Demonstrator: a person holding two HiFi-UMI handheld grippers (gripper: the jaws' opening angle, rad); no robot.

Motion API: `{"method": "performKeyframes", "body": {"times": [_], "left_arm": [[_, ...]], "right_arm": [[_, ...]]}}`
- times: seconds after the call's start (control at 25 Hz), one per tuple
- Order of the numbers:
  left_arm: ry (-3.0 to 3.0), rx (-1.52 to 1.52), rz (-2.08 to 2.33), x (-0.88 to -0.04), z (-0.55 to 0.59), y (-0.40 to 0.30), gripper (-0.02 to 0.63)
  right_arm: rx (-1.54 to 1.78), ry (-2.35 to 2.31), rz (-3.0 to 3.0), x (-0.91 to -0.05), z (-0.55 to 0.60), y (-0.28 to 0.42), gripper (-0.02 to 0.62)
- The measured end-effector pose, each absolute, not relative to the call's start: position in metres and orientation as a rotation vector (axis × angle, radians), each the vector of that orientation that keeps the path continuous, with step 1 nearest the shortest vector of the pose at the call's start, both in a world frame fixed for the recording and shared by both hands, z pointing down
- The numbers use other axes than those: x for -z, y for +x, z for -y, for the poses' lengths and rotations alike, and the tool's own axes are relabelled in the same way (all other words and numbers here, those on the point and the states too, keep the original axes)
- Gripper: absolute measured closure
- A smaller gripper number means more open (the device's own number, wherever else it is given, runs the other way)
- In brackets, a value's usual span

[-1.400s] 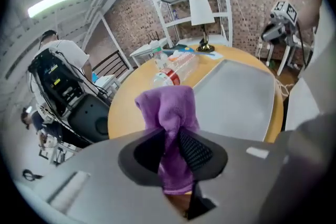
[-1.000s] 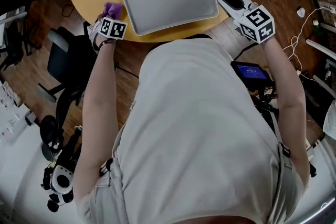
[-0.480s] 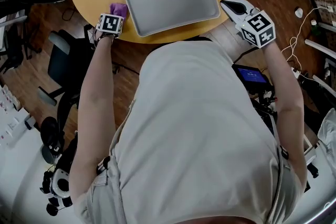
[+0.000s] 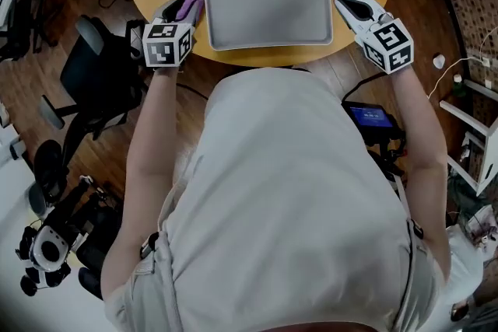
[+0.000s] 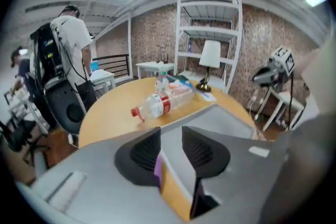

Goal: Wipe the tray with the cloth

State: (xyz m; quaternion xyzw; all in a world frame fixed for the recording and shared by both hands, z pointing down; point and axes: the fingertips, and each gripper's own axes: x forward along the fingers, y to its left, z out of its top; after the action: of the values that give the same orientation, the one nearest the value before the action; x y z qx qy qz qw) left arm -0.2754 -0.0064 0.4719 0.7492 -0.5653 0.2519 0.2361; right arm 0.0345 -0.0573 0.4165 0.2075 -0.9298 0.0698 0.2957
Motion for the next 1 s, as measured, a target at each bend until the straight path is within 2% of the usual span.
{"method": "performKeyframes", "body": {"times": [0.08,0.2,0.52,0.72,1.0], "left_arm": [[2.096,-0.443,1.524,-0.451,0.006,-0.254,0.544],[2.163,-0.275,1.52,-0.426,0.006,-0.237,0.604],[2.254,-0.278,1.419,-0.43,-0.004,-0.201,0.604],[2.269,-0.29,1.407,-0.427,0.008,-0.203,0.604],[2.301,-0.297,1.379,-0.419,0.022,-0.17,0.604]], "right_arm": [[-0.151,0.548,2.529,-0.397,0.065,0.027,0.594],[-0.12,0.522,2.612,-0.377,0.07,0.009,0.594],[-0.104,0.465,2.657,-0.385,0.057,-0.002,0.595],[-0.119,0.477,2.667,-0.391,0.063,-0.009,0.594],[-0.138,0.473,2.666,-0.389,0.068,0.009,0.594]]}}
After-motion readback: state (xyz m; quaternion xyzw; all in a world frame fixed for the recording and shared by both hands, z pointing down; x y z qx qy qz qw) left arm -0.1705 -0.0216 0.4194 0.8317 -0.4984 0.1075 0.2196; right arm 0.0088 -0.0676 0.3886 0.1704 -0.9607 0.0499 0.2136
